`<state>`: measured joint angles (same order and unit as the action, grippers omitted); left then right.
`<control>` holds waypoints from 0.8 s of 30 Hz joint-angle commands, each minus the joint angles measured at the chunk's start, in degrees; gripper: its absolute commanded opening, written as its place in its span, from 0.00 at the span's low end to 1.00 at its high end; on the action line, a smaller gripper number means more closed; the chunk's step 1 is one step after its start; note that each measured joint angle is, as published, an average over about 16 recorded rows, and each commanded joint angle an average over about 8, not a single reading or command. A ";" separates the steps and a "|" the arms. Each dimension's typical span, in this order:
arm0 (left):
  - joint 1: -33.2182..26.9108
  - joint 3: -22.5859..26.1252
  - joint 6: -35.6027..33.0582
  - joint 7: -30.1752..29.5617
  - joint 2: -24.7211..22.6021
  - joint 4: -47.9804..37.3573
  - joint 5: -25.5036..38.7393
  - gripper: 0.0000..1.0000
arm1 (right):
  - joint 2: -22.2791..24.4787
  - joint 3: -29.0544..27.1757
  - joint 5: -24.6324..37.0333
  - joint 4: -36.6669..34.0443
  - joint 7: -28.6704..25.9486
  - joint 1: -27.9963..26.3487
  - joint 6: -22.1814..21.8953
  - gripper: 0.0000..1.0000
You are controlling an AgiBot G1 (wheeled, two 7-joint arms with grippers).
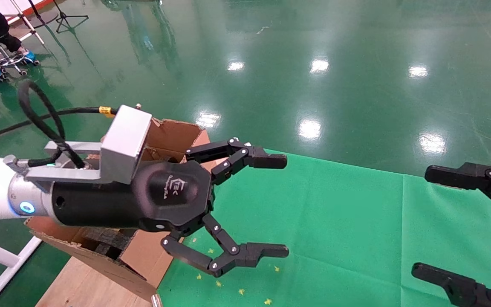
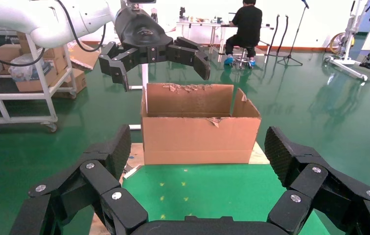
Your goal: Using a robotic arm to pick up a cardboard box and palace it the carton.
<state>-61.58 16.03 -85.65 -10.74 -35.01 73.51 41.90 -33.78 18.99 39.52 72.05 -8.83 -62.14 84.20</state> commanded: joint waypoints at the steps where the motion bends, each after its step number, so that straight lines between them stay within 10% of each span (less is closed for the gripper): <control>1: -0.01 0.01 0.00 0.01 0.00 -0.01 0.01 1.00 | 0.00 0.00 0.00 0.00 0.00 0.00 0.00 1.00; 24: -0.06 0.01 0.00 0.01 0.00 -0.06 0.07 1.00 | 0.00 0.00 0.00 0.00 0.00 0.00 0.00 1.00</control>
<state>-61.63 16.04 -85.65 -10.74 -35.01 73.45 41.96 -33.78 18.99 39.52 72.05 -8.83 -62.14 84.20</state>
